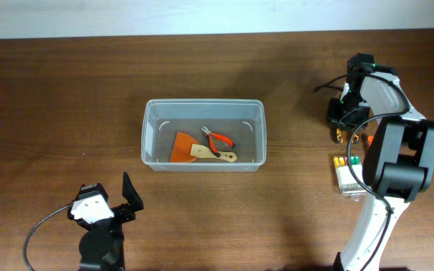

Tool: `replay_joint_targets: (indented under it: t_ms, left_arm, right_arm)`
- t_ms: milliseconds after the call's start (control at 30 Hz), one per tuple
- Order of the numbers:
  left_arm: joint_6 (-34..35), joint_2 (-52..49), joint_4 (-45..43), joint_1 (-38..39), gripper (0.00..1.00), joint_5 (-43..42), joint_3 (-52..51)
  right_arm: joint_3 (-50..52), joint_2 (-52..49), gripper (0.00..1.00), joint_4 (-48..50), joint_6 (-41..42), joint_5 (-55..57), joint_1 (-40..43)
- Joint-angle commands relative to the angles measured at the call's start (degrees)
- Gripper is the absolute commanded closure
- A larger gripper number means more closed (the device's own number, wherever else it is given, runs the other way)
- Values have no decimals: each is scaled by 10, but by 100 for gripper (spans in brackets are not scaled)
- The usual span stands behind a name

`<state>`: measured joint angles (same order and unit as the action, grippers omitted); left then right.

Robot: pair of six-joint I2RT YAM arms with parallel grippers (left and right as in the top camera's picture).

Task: Pack container
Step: 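Lower and close the right gripper on the pliers' jaws, lift, then carry the orange pliers into the container and release them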

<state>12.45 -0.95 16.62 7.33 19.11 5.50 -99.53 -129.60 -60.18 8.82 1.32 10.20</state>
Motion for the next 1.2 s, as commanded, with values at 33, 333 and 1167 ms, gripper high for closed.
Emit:
replay_joint_targets:
  t_ms: [33, 333, 1167]
  left_arm:
    - [-5, 3, 1, 2, 1, 2, -2]
    - [-5, 3, 1, 2, 1, 2, -2]
    - [-5, 3, 1, 2, 1, 2, -2]
  right_arm:
    - [-17, -13, 96, -13, 0, 9, 1]
    - [-203, -12, 96, -103, -9, 6, -10]
    - [-575, -13, 96, -306, -452, -237, -307]
